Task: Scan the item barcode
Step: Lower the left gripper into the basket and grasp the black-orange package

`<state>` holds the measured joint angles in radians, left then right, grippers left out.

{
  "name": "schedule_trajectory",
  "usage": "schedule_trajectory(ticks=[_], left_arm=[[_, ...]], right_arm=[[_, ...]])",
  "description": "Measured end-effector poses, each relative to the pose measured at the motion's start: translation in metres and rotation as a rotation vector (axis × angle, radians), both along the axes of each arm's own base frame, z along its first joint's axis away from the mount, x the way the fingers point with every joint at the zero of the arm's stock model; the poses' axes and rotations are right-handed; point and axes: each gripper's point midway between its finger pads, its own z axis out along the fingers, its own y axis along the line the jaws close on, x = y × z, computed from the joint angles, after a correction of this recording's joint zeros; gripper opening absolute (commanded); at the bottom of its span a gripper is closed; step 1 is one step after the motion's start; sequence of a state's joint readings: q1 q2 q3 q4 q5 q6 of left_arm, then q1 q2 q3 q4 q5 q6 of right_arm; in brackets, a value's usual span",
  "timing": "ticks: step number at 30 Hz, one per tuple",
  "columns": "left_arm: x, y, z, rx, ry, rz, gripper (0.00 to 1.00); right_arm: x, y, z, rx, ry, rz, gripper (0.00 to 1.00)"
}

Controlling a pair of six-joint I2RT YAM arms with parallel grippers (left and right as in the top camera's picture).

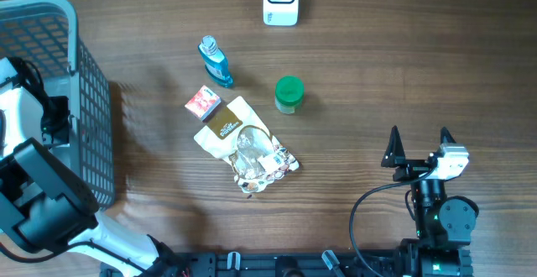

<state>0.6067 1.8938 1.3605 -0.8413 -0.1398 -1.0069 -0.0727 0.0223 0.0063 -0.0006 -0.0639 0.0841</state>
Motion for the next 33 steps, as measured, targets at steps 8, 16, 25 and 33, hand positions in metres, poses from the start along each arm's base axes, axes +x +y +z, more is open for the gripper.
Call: schedule_trajectory(ticks=[8, 16, 25, 33], left_arm=[[0.007, -0.011, 0.007, -0.07, -0.038, -0.015, 0.04], [0.017, -0.009, 0.137, 0.055, -0.239, -0.06, 0.04], [-0.029, -0.038, 0.304, 0.313, -0.503, -0.138, 0.73], [0.017, 0.0, 0.158, 0.172, -0.206, -0.25, 0.82]], right_arm=[[0.0, 0.0, 0.0, 0.0, 0.0, 0.0, 1.0], [0.0, 0.0, 0.0, 0.0, 0.0, 0.0, 1.0], [0.0, 0.0, 0.0, 0.0, 0.0, 0.0, 1.0], [0.0, 0.0, 0.0, 0.0, 0.0, 0.0, 1.0]])
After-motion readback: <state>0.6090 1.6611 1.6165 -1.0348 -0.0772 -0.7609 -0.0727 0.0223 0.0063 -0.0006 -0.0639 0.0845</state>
